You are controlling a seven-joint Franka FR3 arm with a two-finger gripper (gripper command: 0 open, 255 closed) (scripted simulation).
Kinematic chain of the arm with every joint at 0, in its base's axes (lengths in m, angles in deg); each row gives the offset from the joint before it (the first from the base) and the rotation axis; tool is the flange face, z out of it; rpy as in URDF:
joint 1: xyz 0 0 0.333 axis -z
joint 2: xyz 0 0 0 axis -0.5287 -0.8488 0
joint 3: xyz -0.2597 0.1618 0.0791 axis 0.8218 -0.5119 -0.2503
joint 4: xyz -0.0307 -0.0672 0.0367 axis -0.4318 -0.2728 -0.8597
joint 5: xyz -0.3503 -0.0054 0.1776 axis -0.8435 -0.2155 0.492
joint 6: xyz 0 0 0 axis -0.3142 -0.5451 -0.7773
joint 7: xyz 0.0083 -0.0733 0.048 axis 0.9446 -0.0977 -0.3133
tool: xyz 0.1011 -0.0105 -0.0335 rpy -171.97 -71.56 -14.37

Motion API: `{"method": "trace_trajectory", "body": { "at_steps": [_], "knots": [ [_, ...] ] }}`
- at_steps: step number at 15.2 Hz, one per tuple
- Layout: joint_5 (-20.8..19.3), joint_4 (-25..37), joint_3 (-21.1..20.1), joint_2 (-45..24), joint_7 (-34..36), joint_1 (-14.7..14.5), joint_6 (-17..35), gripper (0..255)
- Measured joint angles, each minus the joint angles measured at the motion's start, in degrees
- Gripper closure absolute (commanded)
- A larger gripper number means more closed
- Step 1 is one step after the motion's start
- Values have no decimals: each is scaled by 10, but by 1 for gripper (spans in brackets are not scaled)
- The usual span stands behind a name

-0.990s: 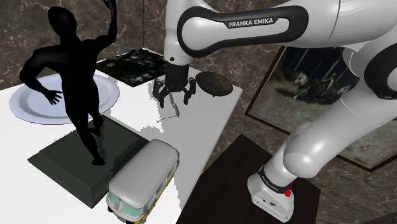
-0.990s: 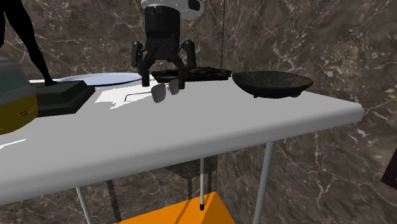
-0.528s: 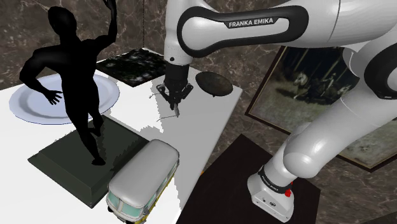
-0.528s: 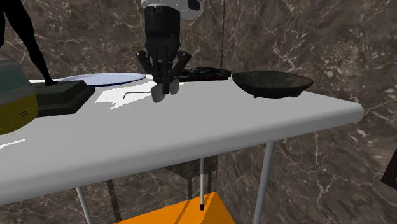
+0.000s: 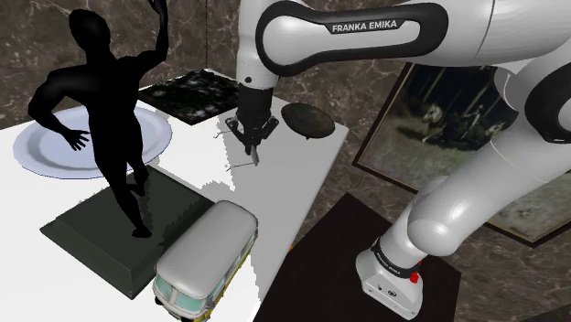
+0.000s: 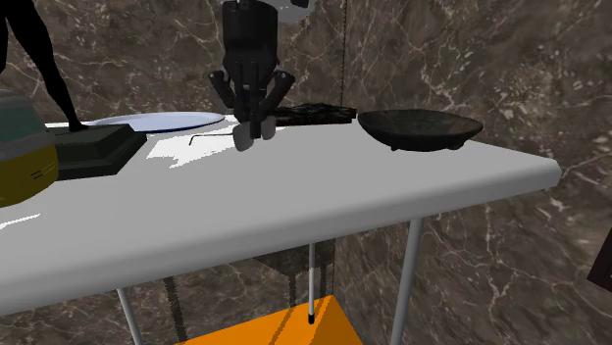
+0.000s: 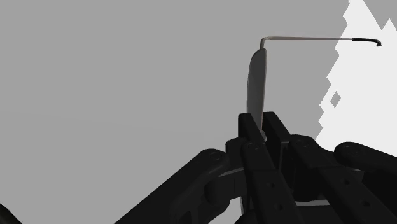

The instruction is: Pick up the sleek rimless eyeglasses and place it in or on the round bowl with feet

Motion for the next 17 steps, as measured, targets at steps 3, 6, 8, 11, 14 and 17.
{"method": "trace_trajectory", "body": {
  "at_steps": [3, 6, 8, 11, 14, 17],
  "knots": [
    [0, 20, 0, 2, 4, 0, -22, 255],
    [-1, 44, 1, 3, 5, 1, -46, 255],
    [-1, 56, 3, 5, 5, 1, -61, 255],
    [-1, 77, 4, 6, 6, 2, -82, 255],
    [-2, 101, 5, 5, 9, 3, -105, 255],
    [-4, 130, 5, 0, 12, 3, -130, 255]
  ]
}}
